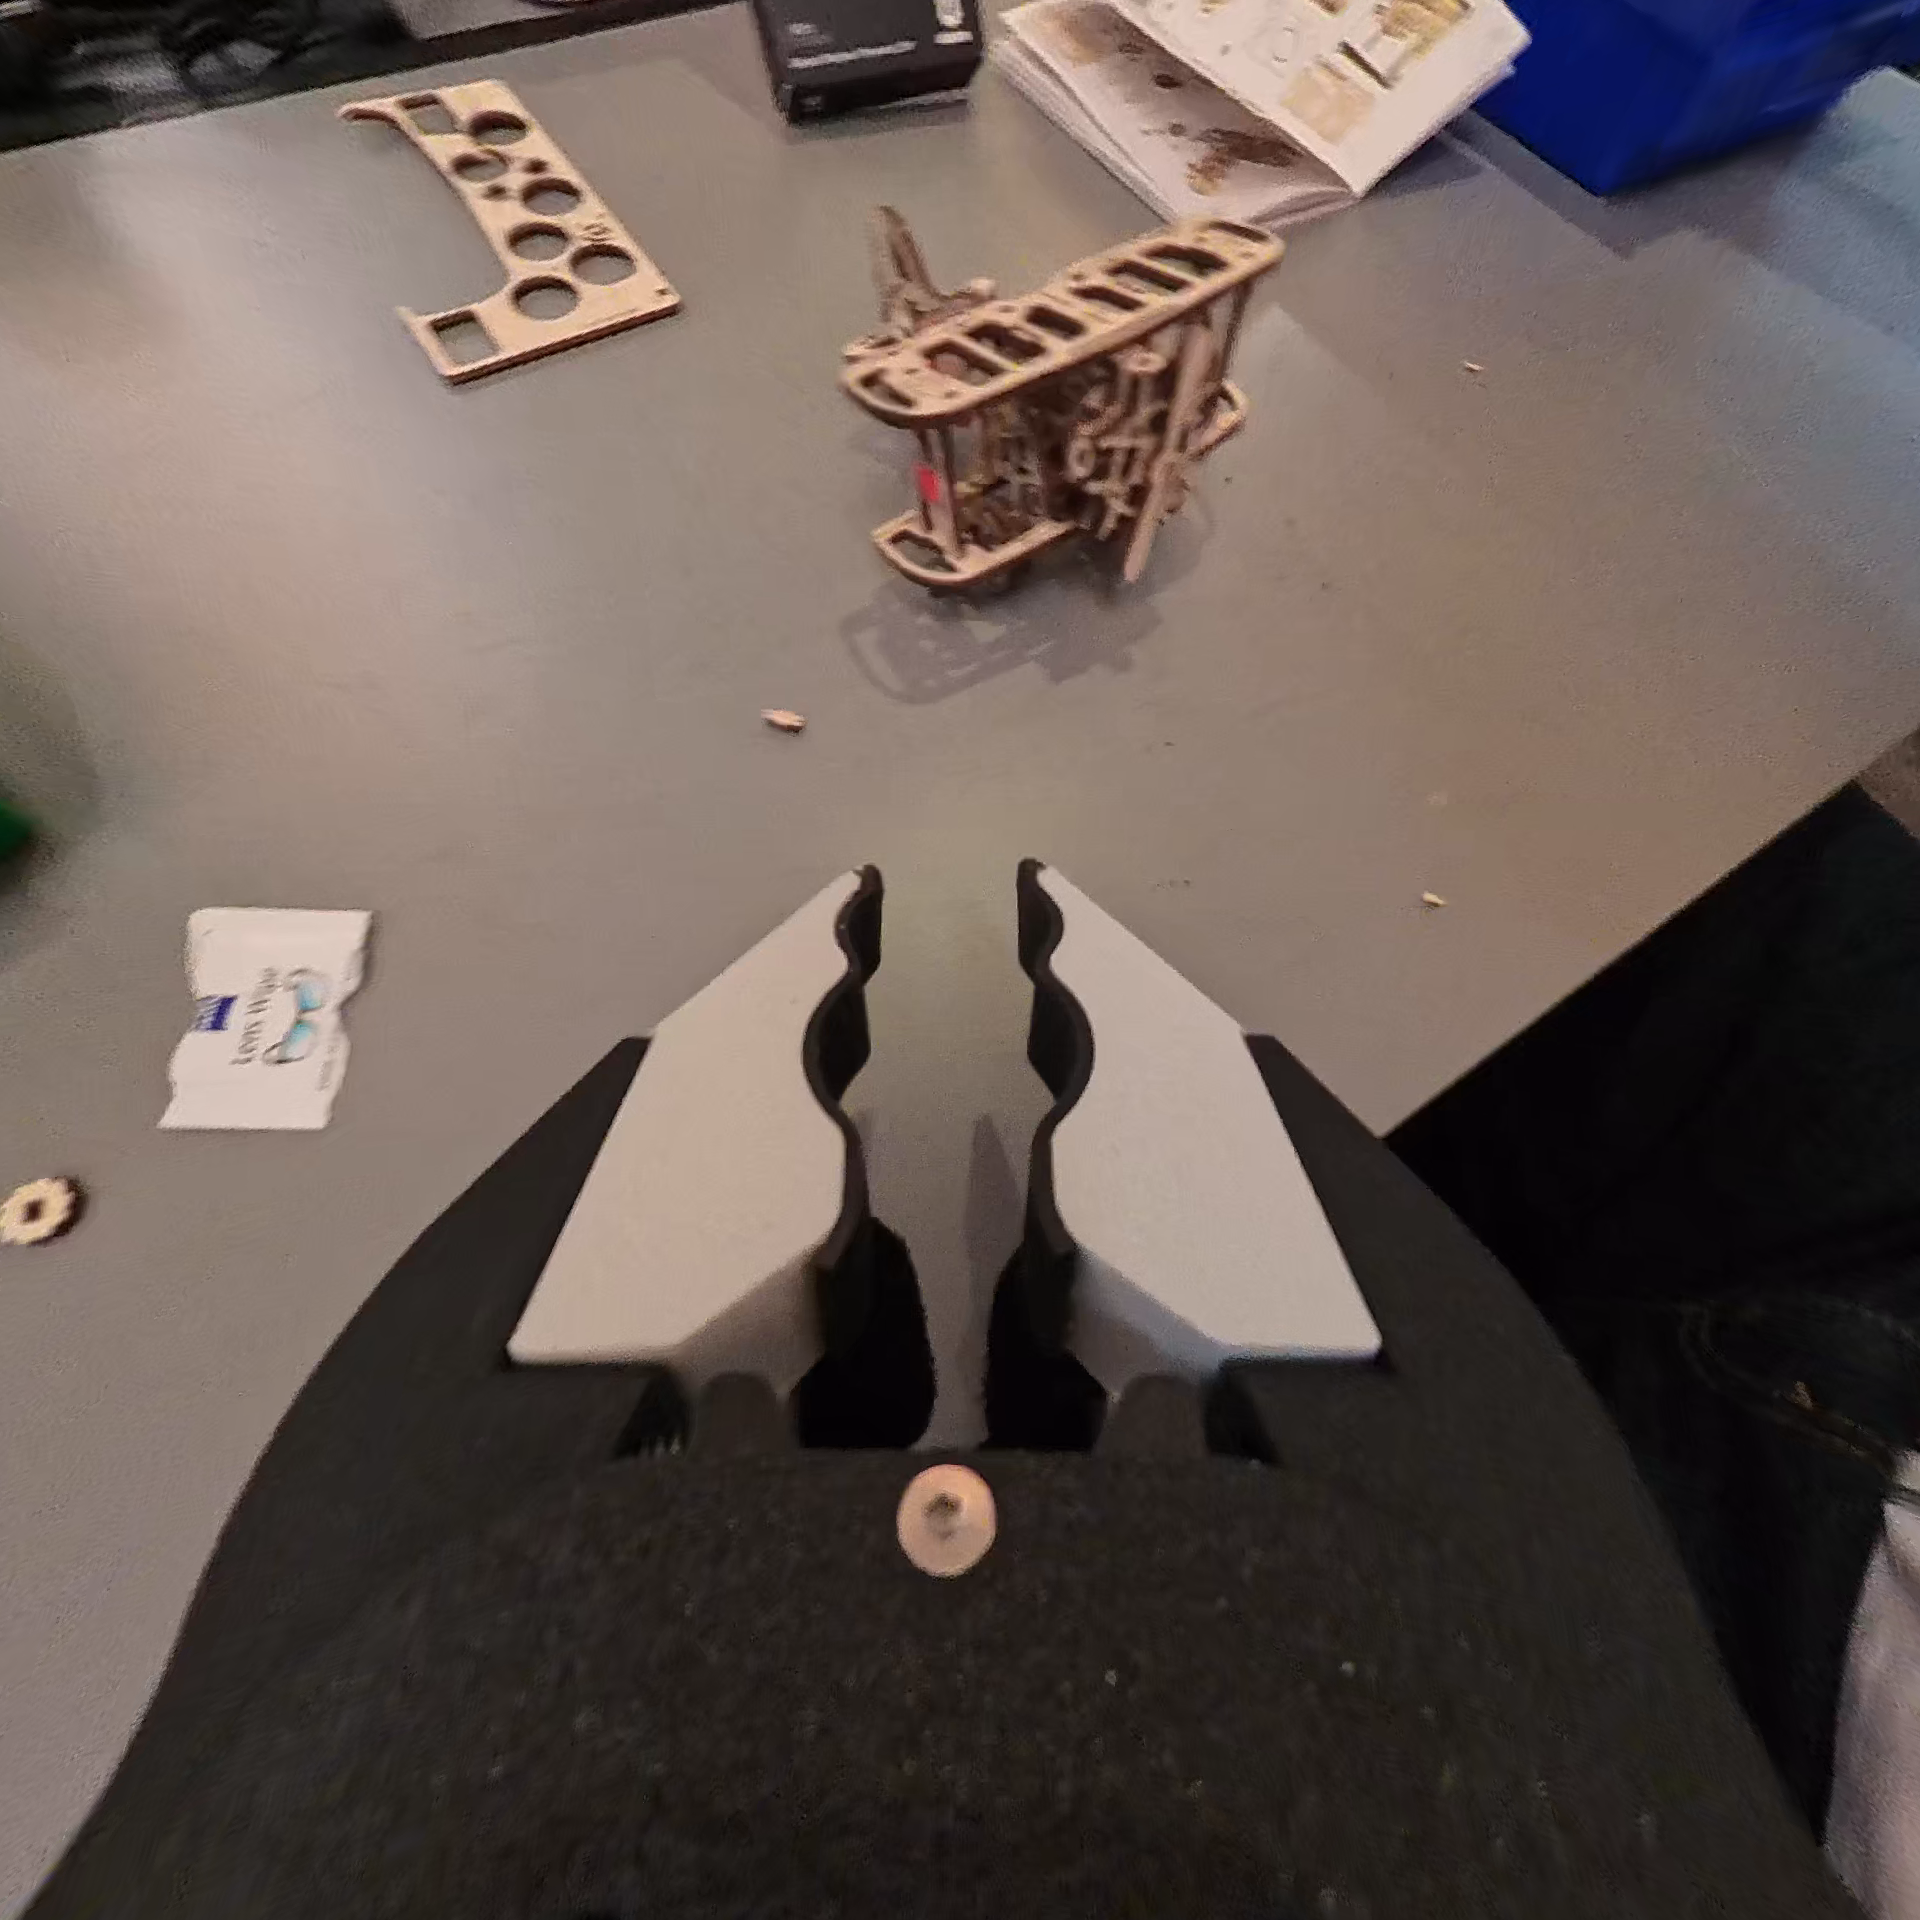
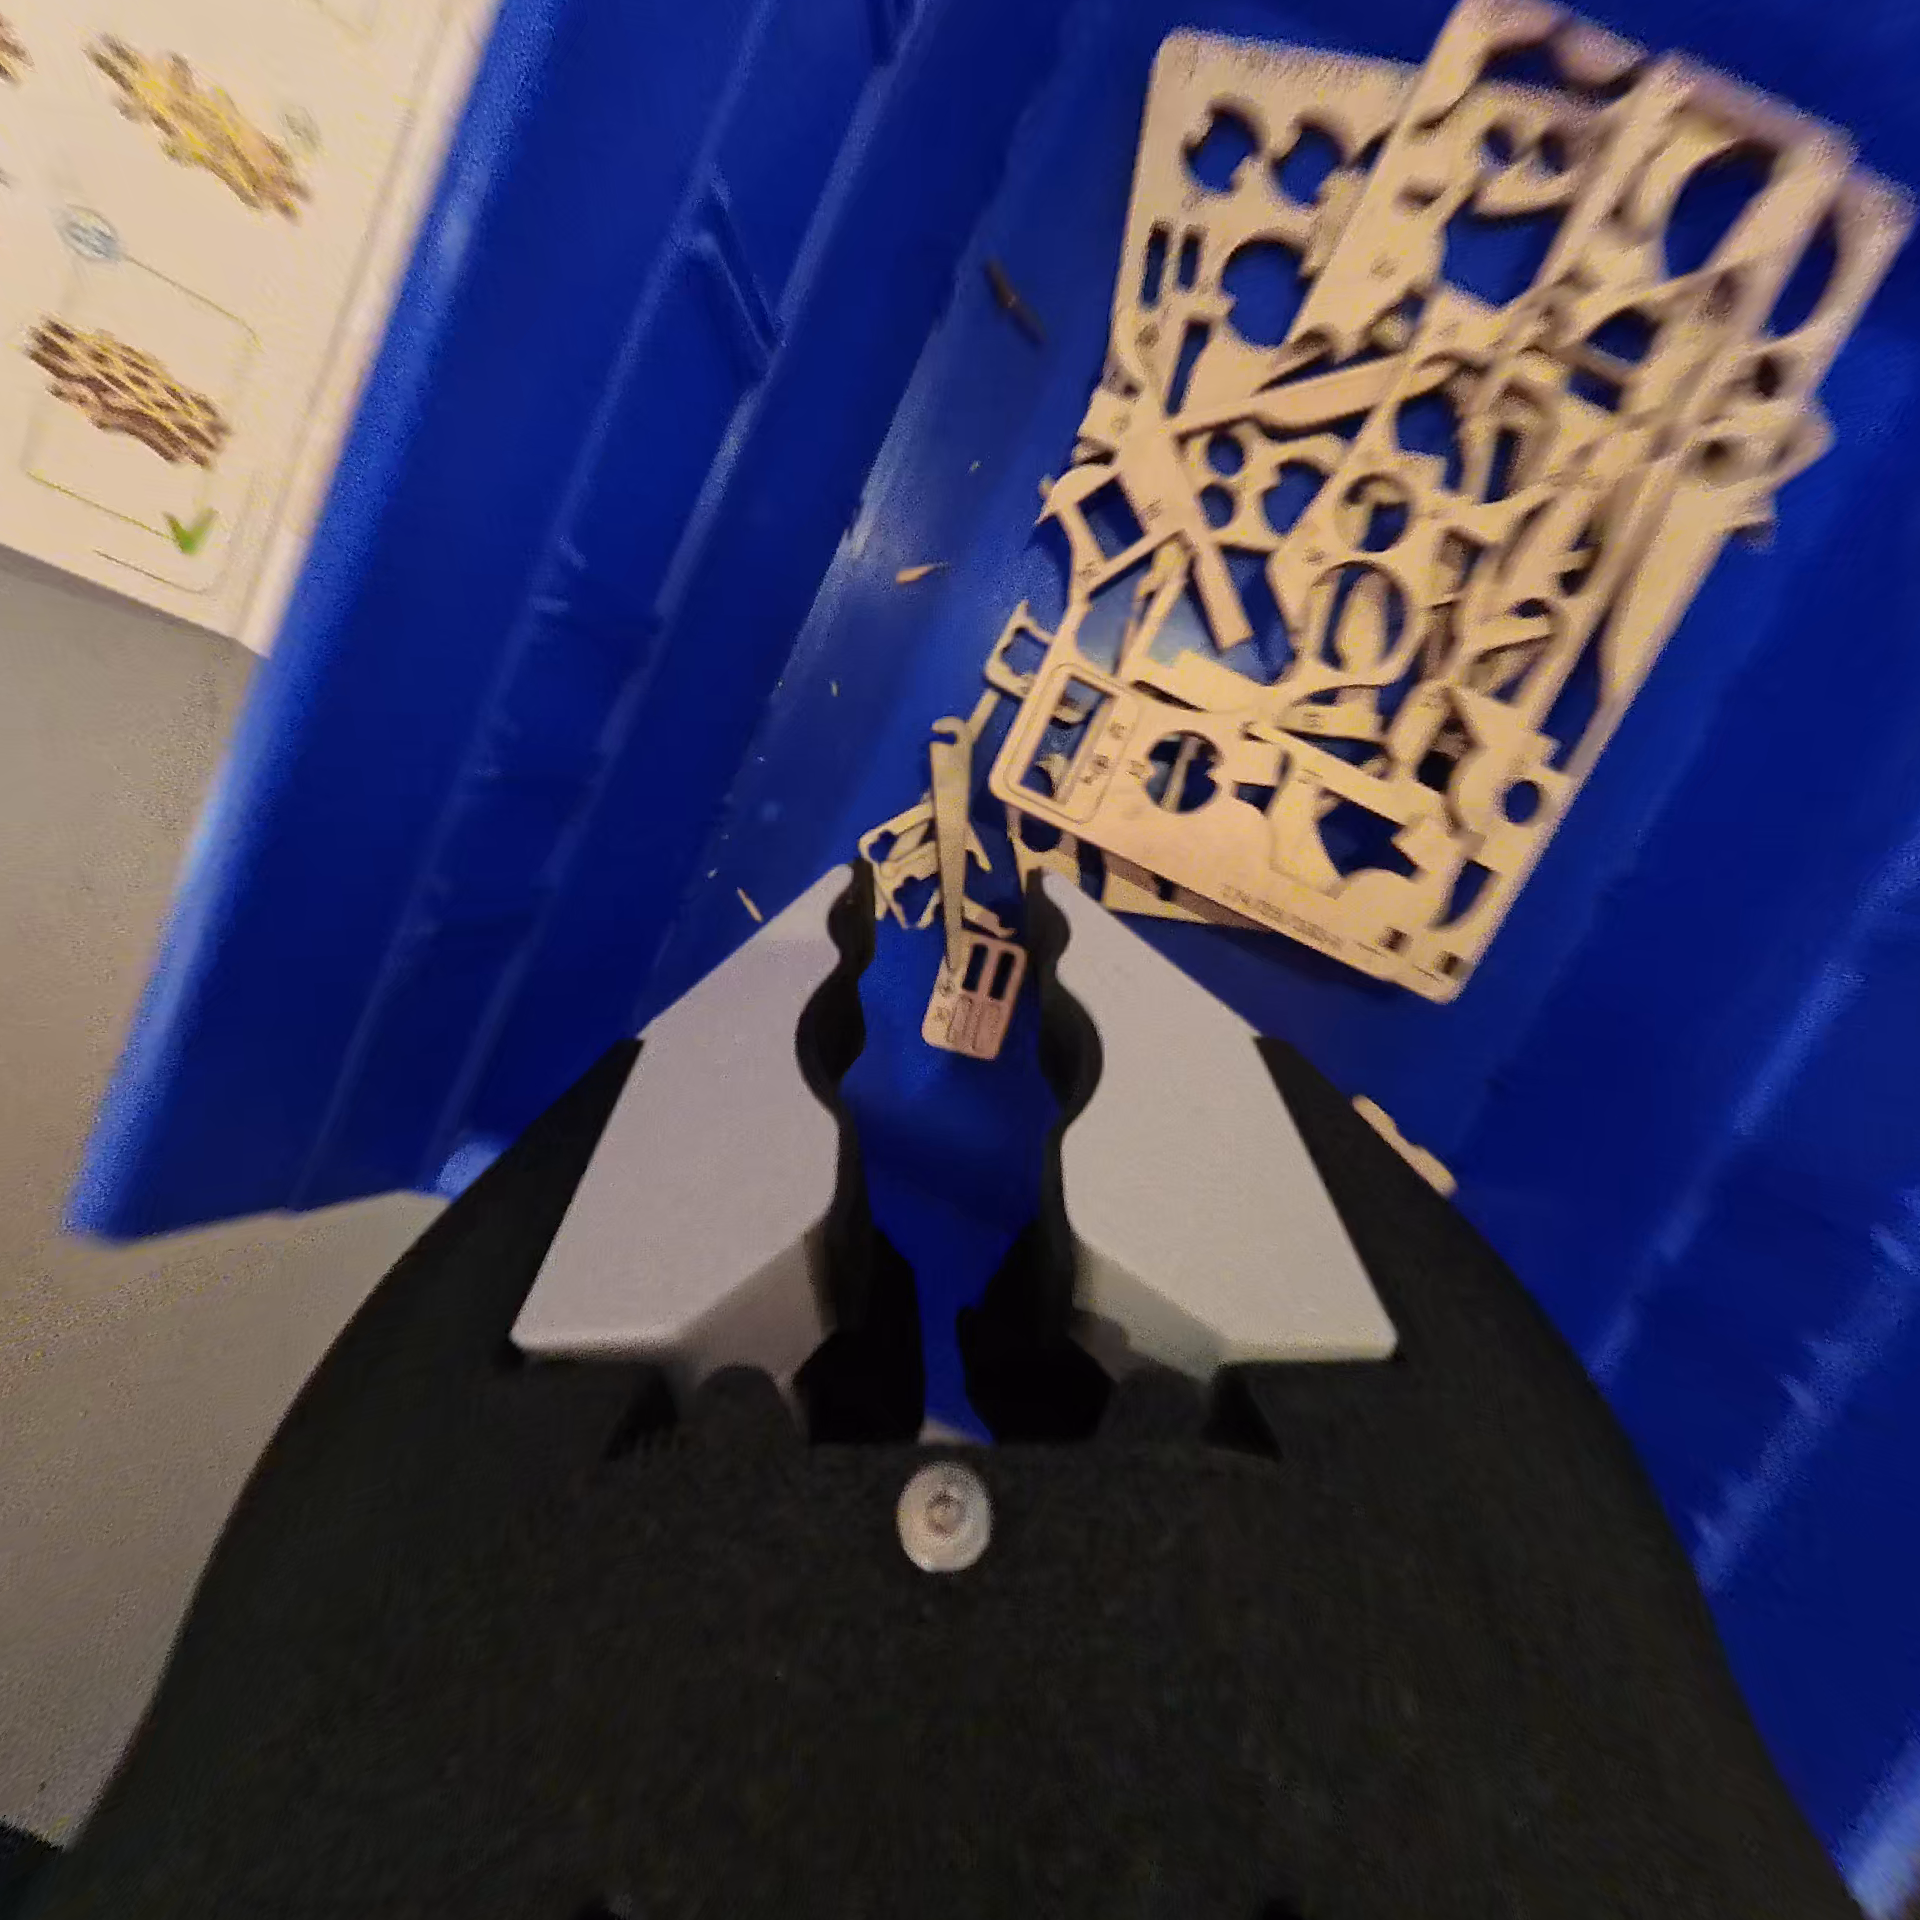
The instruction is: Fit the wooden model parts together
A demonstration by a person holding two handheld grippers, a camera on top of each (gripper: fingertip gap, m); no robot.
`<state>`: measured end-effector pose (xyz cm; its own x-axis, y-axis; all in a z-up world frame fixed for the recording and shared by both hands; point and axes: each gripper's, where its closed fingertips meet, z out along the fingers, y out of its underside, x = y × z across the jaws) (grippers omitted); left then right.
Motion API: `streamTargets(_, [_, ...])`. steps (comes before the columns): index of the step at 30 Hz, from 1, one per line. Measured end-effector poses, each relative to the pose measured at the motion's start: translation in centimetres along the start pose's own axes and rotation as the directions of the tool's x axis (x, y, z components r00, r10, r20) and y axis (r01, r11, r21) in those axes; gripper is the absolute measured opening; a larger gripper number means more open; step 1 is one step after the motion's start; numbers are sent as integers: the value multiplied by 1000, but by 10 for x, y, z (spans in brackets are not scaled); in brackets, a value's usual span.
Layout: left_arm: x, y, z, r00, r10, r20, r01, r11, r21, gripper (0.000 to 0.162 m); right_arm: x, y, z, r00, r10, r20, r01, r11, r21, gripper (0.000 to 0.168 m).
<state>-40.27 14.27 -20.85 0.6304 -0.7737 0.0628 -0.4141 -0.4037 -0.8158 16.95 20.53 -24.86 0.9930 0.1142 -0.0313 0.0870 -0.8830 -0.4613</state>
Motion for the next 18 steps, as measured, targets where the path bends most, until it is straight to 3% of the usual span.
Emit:
streamTargets(3, [-24,-22,-4,997,-72,11,72,997,24,27,1,-12,-54,995,51,-90,-34,984,176,34])
streamTargets(5, [-41,-47,3,997,-76,27,75,997,31,30,-20,-24,-96,992,106,-74,-74,937,341,34])
streamTargets(8, [-65,-90,42,993,117,25,-117,993,-20,42,-87,-34,-139,997,70,39,-80,849,523,34])
streamTargets(10, [-91,-112,85,955,297,22,-294,951,-101,47,-139,-27,-150,994,4,111,-67,819,570,34])
streamTargets(13, [-120,-130,153,896,424,-129,-443,868,-223,49,-214,-3,-146,960,-88,266,-80,824,561,34])
streamTargets(16, [-148,-111,205,853,406,-327,-515,755,-407,59,-266,27,-135,910,-128,394,-111,842,529,34])
streamTargets(18, [-155,-99,221,840,332,-428,-522,709,-474,62,-281,45,-126,899,-128,419,-110,860,498,33])
